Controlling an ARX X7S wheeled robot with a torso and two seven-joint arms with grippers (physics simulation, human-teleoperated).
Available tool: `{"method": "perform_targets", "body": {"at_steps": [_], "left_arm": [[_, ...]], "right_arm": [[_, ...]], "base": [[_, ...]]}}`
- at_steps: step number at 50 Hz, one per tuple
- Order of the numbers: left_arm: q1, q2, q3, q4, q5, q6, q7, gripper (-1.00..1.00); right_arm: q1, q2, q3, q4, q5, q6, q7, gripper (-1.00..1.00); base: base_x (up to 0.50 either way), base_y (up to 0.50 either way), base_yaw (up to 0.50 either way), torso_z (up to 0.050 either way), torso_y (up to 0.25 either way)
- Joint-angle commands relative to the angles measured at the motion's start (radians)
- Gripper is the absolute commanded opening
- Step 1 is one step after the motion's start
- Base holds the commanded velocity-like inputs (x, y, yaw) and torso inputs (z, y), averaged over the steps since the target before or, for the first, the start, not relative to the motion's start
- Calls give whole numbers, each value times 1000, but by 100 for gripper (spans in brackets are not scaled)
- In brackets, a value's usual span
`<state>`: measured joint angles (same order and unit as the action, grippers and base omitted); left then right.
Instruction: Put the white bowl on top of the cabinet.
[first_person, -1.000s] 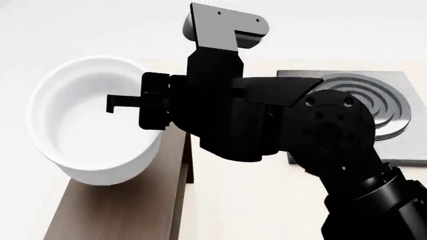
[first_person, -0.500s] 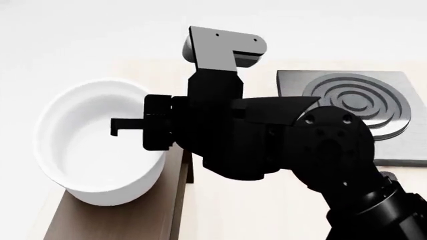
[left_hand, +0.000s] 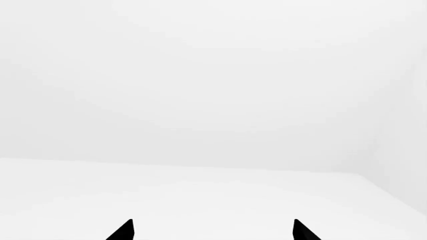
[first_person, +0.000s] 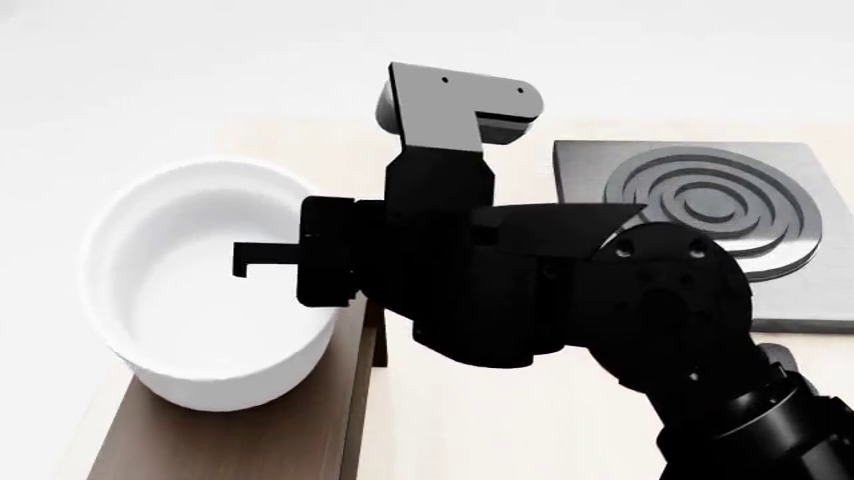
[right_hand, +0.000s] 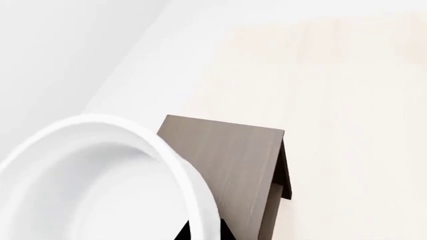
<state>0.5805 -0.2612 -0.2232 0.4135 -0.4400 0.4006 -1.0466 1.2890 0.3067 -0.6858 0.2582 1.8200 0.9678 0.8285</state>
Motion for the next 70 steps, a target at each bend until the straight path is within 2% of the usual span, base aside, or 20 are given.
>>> {"method": "perform_targets", "body": {"at_steps": [1,3,4,25,32,51,70], "left_arm": [[-5,12,27,-6,61,-17,42,100],[-4,12,27,-6,61,-16,42,100],[-4,12,27,-6,61,-16,42,100],[-3,10,27,-5,60,-15,41,100],[-4,10,28,-3,62,-16,40,100],[-2,9,29,-3,59,-11,42,100],[-4,8,30,-2,59,-11,39,100]], "right_arm": [[-20,-23,-3,12,-10,-11,-46,-100],[-19,-22,-3,12,-8,-10,-44,-100],[-18,-21,-3,13,-6,-11,-40,100],[-16,-6,-3,-12,-12,-22,-34,100],[-16,10,5,-82,-29,-37,-18,100],[9,67,68,-323,100,-54,163,100],[51,133,174,-637,70,-167,408,100]], "base": [[0,0,0,0,0],[0,0,0,0,0],[0,0,0,0,0],[0,0,0,0,0],[0,0,0,0,0],[0,0,0,0,0],[0,0,0,0,0]]}}
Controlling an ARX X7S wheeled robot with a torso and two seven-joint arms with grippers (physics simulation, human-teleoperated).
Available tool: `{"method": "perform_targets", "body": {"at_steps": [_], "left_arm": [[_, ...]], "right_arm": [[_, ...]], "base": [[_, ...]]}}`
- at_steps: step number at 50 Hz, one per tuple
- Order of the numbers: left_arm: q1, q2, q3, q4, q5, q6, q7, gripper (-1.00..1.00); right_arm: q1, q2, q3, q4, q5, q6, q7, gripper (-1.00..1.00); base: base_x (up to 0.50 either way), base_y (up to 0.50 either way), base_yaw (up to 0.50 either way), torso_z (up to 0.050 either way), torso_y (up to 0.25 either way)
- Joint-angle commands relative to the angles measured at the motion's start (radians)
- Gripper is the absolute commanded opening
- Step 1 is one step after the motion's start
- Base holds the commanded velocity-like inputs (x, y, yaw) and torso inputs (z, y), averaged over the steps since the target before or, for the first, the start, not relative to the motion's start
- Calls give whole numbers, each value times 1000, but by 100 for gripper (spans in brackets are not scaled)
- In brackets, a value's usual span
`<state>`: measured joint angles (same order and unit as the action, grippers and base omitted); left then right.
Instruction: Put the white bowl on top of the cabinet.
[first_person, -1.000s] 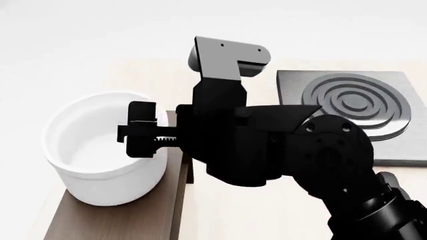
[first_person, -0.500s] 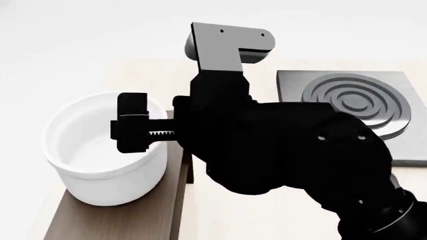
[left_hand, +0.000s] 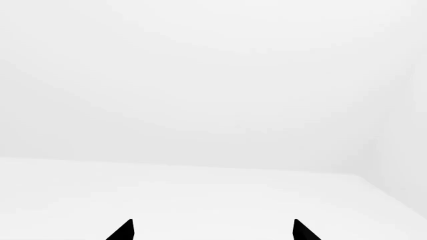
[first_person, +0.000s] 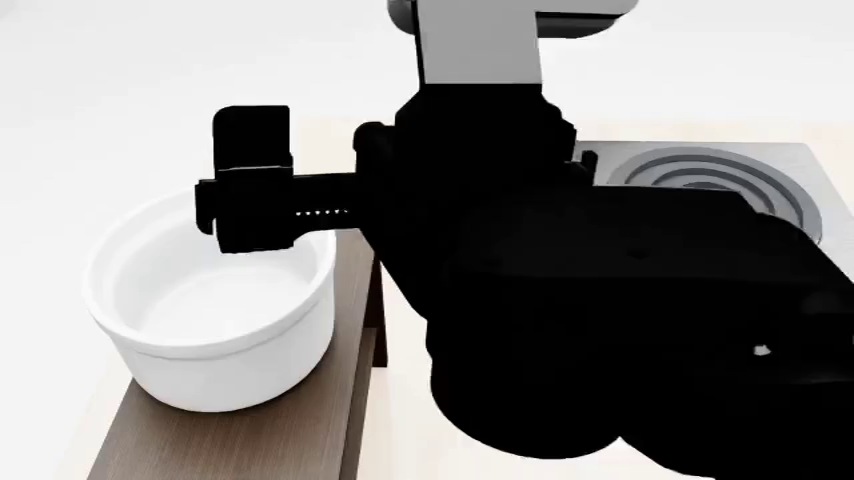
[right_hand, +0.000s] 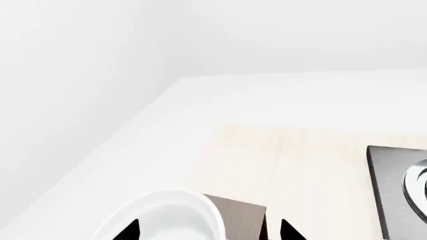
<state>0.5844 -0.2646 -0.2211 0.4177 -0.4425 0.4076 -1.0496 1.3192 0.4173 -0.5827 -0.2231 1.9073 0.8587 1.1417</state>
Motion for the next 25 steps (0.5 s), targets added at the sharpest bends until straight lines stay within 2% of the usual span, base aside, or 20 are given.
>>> {"method": "perform_targets", "body": {"at_steps": [1,8,25], "left_arm": [[-7,11,28,-4,63,-20,41,100],[-4,12,27,-2,63,-17,41,100],[-3,11,27,-1,64,-15,39,100]], "right_arm": [[35,29,72,-183,-31,-53,113,100],[75,41,85,-261,-63,-56,161,100],[143,46,116,-360,4,-94,253,100]], "base": [[0,0,0,0,0],[0,0,0,0,0],[0,0,0,0,0]]}}
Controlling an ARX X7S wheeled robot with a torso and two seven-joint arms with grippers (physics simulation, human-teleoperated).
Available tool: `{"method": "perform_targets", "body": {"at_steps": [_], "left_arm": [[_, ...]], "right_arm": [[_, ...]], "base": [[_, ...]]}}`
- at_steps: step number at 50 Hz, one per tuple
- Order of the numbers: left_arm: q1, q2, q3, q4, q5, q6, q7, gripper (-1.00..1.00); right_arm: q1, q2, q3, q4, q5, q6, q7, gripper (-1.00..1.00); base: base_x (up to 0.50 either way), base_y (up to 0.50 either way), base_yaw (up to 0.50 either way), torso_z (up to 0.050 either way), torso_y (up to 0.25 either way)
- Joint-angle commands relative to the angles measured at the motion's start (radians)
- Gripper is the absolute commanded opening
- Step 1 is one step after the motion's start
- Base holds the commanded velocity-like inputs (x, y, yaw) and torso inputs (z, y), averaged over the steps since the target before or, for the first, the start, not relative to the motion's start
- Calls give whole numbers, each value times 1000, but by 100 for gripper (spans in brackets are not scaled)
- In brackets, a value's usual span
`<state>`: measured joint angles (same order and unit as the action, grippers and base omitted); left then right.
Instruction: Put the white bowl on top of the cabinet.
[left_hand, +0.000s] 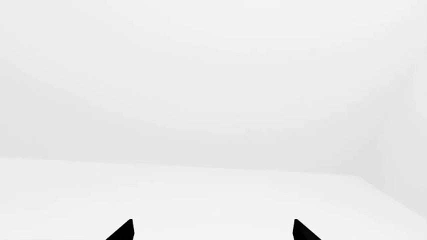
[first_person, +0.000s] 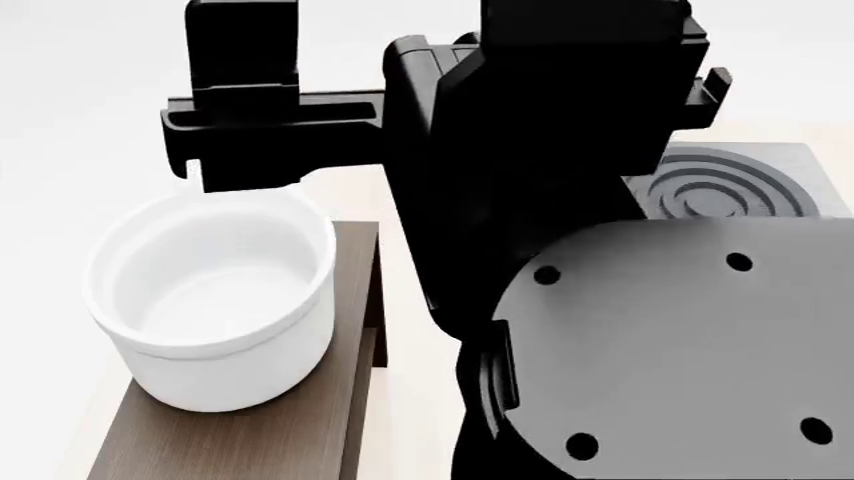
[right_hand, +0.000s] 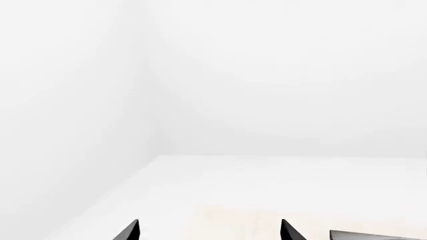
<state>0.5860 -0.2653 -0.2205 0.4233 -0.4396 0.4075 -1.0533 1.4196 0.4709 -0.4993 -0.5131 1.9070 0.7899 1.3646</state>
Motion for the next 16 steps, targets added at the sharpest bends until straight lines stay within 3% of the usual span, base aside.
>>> {"method": "perform_targets", "body": {"at_steps": [1,16], "left_arm": [[-6,11,26,-7,61,-16,43,100],[-7,10,29,-8,62,-16,44,100]], "right_arm": [[48,-8,34,-74,8,-27,34,100],[142,5,50,-148,75,-56,117,100]], "base": [[0,0,0,0,0],[0,0,0,0,0]]}}
